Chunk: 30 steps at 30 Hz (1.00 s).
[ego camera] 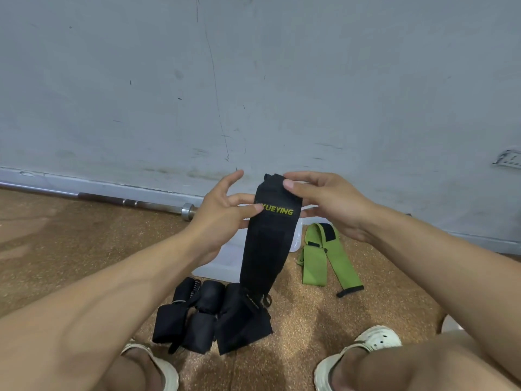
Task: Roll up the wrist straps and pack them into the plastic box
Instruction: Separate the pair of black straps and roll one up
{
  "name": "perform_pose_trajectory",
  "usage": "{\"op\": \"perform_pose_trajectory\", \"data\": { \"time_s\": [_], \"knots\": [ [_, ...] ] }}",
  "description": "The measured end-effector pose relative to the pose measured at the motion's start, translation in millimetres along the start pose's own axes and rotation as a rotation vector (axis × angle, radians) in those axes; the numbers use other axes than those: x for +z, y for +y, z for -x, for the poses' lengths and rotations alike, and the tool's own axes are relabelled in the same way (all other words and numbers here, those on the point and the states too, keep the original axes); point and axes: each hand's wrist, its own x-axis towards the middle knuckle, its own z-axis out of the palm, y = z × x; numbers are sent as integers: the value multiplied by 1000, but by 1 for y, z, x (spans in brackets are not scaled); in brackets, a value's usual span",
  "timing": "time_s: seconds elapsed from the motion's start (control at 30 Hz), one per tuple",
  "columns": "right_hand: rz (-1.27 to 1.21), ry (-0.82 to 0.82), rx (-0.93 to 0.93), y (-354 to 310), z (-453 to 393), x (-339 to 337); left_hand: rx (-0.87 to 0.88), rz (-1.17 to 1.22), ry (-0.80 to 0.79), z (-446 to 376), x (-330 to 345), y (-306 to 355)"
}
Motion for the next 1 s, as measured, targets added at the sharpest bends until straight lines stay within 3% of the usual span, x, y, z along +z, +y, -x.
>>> {"op": "perform_pose_trajectory", "data": {
  "time_s": [0.3, 0.43, 0.53, 0.67, 0.77, 1.0],
  "knots": [
    [109, -43, -57, -2, 2, 2, -19, -97, -46, -7, -13, -9],
    [51, -225, 20, 1, 5, 2, -42, -165, -162, -9, -10, -6],
    [-82, -345, 134, 4, 5, 0, -28, -186, -144, -6, -6, -5],
    [-461, -217, 196, 6, 5, 0, 108, -118, 24, 2, 3, -1],
    [-663, -90, 182, 6, 4, 5, 132, -40, 9, 11, 12, 4],
    [-773, -64, 175, 6, 10, 23, 116, 23, 143, 12, 16, 2]
  ]
}}
